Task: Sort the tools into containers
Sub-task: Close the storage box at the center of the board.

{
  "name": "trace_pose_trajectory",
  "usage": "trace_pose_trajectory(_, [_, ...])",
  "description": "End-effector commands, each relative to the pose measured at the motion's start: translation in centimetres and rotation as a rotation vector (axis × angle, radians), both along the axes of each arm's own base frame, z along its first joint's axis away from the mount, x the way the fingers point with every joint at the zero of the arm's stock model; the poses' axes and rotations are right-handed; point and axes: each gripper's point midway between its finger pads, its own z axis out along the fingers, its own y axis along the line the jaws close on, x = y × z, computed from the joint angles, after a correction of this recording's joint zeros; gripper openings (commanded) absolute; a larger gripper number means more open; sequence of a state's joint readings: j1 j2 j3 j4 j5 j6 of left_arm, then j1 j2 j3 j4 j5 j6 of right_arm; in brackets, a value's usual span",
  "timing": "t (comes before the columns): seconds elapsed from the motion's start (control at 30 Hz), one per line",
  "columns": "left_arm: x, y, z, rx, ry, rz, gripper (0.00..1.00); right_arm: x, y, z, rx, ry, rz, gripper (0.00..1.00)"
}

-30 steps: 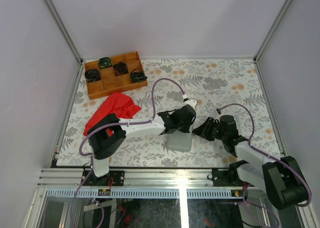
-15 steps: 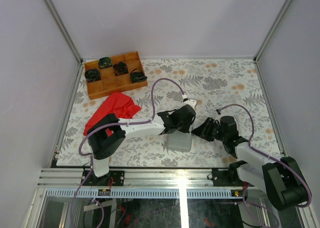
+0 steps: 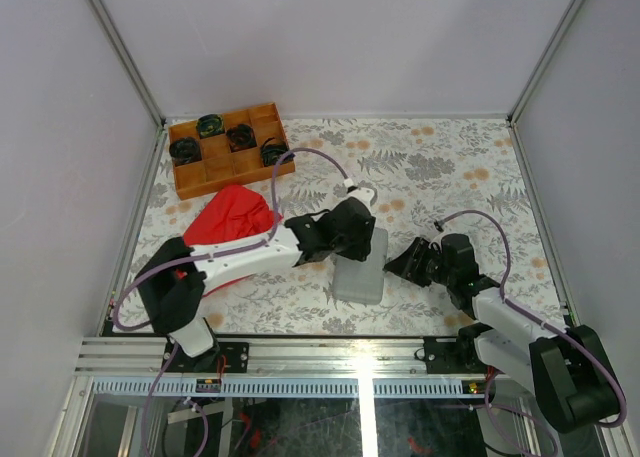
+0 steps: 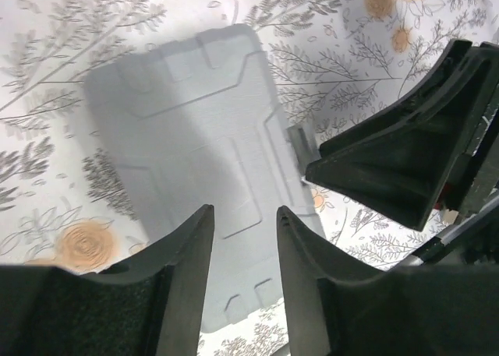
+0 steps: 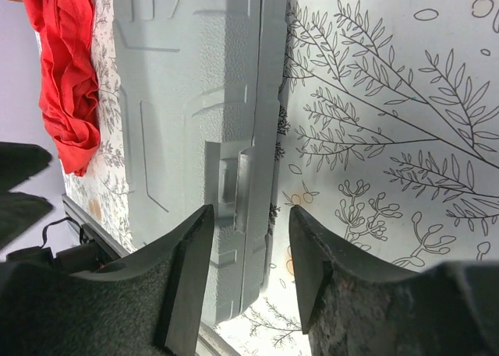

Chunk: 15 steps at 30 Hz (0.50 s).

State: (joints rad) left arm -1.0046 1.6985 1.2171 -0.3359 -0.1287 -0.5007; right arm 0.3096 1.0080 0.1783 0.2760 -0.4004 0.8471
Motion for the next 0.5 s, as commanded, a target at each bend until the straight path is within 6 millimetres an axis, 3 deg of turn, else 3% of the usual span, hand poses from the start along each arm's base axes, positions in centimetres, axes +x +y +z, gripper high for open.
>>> trace_pose_trajectory(0.0, [0.3, 2.9, 0.3, -0.027, 0.003, 0.053, 0.39, 1.7, 0.1, 2.3, -0.009, -0.093, -0.003, 0.51])
trace_pose_trajectory(0.2, [-0.9, 6.1, -3.1, -0.020, 0.072, 0.092, 0.46, 2.1, -0.5, 3.2, -0.059, -0.126, -0.010, 0.57])
trace_pose_trajectory(0.47, [-4.0, 5.3, -5.1, -0.113, 0.181, 0.046, 0.53, 2.3, -0.5, 3.8, -0.087, -0.110, 0.008, 0.60])
